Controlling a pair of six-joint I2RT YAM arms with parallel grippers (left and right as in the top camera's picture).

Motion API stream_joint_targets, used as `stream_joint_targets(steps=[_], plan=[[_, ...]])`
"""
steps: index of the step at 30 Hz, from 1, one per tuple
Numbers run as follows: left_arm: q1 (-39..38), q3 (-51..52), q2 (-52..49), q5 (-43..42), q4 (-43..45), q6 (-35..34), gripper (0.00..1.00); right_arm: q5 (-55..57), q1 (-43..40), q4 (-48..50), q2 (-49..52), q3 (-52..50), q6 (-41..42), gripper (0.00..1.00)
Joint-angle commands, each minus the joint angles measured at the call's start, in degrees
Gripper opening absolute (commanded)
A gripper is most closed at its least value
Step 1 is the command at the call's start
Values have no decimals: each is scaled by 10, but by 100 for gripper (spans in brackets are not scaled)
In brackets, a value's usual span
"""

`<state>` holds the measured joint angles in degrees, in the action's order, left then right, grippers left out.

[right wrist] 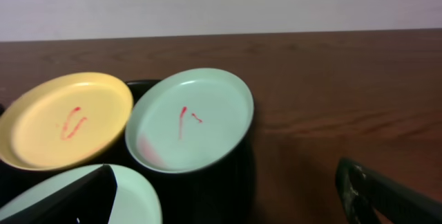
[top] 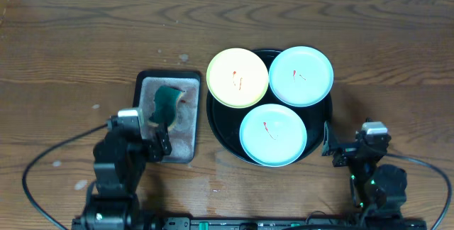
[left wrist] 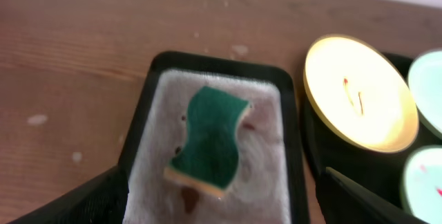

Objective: Clean dirty plates on tray and stack at the side
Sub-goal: 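Raise both arms from rest toward the sponge tray and plates, then lower the left gripper onto the green sponge and grasp it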

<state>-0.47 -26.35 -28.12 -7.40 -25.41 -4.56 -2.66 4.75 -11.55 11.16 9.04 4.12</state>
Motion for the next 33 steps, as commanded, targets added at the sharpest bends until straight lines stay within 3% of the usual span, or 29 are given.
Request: stream_joint_targets(steps=[1,7,12,18,23,33], plan=[[3,-69,-60,-10,-43,-7,88,-29,6,-22,59,64,16,99],[3,-202,-177,-10,-177,-7,88,-98,6,-106,216,197,16,99],[3,-270,-238,-10,-273,-7,88,-127,6,-231,342,315,1,99],[3,-272,-252,-21,-287,-7,88,-184,6,-296,407,391,-12,99],[3,-272,-252,-36,-284,-7,88,-234,6,-275,410,391,-12,99],[3,-287,-280,-36,-207,5,88,-231,7,-305,458,391,-32,97]])
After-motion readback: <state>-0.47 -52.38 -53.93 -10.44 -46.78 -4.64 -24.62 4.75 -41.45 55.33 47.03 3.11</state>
